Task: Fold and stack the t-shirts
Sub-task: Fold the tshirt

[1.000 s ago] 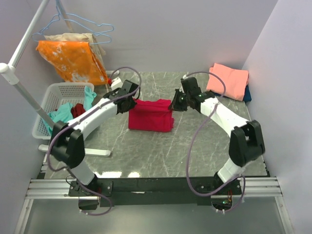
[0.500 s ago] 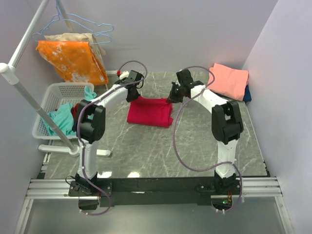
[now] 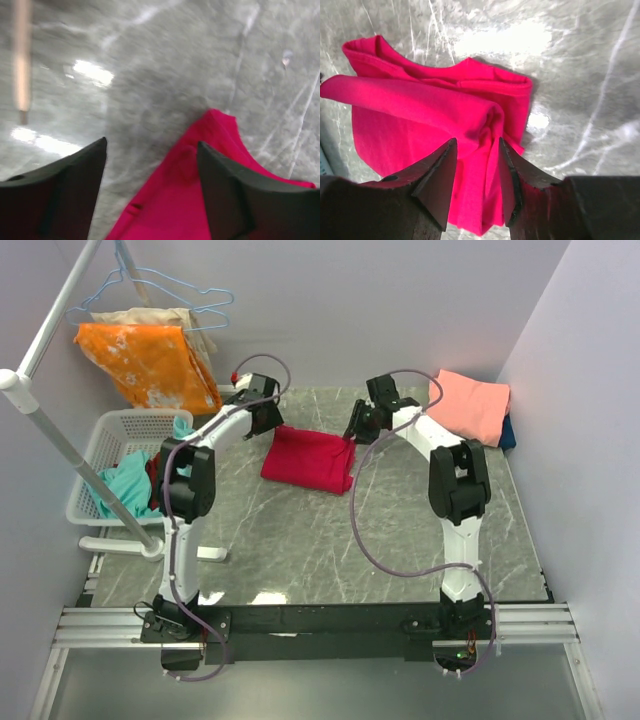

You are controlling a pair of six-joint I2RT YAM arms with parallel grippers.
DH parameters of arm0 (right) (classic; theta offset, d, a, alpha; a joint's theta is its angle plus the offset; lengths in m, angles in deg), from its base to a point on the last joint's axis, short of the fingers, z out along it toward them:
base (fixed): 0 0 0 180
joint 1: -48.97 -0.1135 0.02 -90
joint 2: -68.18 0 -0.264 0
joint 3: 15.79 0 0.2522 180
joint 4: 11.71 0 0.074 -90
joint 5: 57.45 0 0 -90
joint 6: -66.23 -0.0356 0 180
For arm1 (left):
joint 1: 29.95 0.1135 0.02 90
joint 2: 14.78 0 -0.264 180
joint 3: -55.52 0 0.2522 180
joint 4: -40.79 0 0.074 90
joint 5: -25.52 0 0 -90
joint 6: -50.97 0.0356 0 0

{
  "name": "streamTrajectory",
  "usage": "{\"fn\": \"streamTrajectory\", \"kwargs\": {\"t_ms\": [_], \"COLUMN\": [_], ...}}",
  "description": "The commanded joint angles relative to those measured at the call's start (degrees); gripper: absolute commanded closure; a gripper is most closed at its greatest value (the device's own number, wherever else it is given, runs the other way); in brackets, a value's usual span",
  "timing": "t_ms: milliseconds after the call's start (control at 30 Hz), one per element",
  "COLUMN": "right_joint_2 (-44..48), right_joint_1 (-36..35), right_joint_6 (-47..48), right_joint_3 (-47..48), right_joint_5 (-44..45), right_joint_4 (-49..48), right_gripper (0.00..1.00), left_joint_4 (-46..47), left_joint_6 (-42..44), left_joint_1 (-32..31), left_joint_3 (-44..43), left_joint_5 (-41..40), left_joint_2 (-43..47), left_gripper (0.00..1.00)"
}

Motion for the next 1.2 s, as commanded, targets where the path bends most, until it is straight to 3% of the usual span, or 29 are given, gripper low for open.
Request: {"fn": "streamTrajectory", "kwargs": {"t_ms": [0,467,667,1000,1167], "right_joint_2": [7.19,11.50,10.54,10.80,9.75], "right_joint_1": [0.42,-5.20,-7.48,-8.10,-8.02], "right_joint_6": [-0.09,-0.44,-2.55,-3.78,-3.52], "right_joint_3": [-1.77,-10.04,-13.82,-18.91,-22.43], "right_joint_5": [1.83,0.17,-1.86,0.08,-0.45], "right_joint_4": [-3.68,-3.33,-5.00,-3.68,-4.47], "right_gripper": [0.54,0.56,0.58,0.61,0.61], "left_joint_4": [9.80,6.94,4.05,-0.89,-1.07], "left_joint_6": [3.13,6.21,5.60,5.24,6.03], "left_joint_1": [0.66,-1.72,-2.16,-2.86,-2.86], "left_joint_3": [4.12,12.48,7.57,-10.53,-11.96], "left_joint_5": [-1.28,9.35,9.36,8.48,5.67], "left_joint_2": [9.81,15.18,9.65,-7.12,-9.17], "left_gripper": [0.21,0.25,0.28,0.28,0.28]}}
